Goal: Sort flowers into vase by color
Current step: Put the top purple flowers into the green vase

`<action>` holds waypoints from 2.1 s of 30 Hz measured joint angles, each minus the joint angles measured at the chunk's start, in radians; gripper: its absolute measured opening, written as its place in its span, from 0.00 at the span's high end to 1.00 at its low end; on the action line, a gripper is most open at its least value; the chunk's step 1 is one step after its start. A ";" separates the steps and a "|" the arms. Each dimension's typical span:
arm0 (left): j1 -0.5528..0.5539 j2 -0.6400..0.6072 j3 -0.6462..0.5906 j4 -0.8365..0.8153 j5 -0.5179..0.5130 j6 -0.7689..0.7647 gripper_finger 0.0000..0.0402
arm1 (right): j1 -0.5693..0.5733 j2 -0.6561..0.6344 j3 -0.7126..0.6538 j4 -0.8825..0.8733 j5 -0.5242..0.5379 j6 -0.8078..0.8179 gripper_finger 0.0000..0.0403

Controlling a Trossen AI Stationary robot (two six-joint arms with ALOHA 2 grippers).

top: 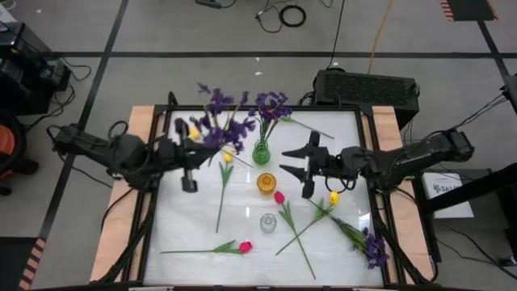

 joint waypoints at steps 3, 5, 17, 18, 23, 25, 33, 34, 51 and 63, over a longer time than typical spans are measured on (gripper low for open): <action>0.084 0.044 0.000 0.097 0.155 -0.033 0.97 | -0.022 0.023 0.044 0.016 -0.034 -0.048 0.58; 0.127 0.080 0.000 0.187 0.258 -0.045 0.97 | -0.038 0.040 0.088 0.022 -0.097 -0.070 0.57; 0.284 0.298 0.000 0.512 0.491 -0.124 0.97 | -0.066 0.244 0.411 -0.197 -0.106 -0.226 0.39; 0.289 0.307 -0.001 0.520 0.496 -0.134 0.97 | -0.066 0.253 0.424 -0.203 -0.105 -0.232 0.38; 0.302 0.324 -0.001 0.541 0.528 -0.140 0.97 | -0.071 0.280 0.455 -0.202 -0.111 -0.236 0.36; 0.301 0.339 -0.001 0.559 0.530 -0.140 0.97 | -0.080 0.291 0.455 -0.194 -0.112 -0.227 0.38; 0.302 0.377 -0.001 0.592 0.570 -0.120 0.97 | -0.116 0.311 0.455 -0.201 -0.163 -0.162 0.56; 0.302 0.378 -0.001 0.592 0.570 -0.112 0.97 | -0.116 0.311 0.455 -0.205 -0.163 -0.157 0.61; 0.301 0.361 -0.001 0.422 0.561 -0.141 0.56 | -0.118 0.303 0.455 -0.357 -0.160 -0.090 0.98; 0.301 0.254 -0.001 0.267 0.492 -0.171 0.46 | -0.141 0.303 0.455 -0.423 -0.165 -0.033 0.99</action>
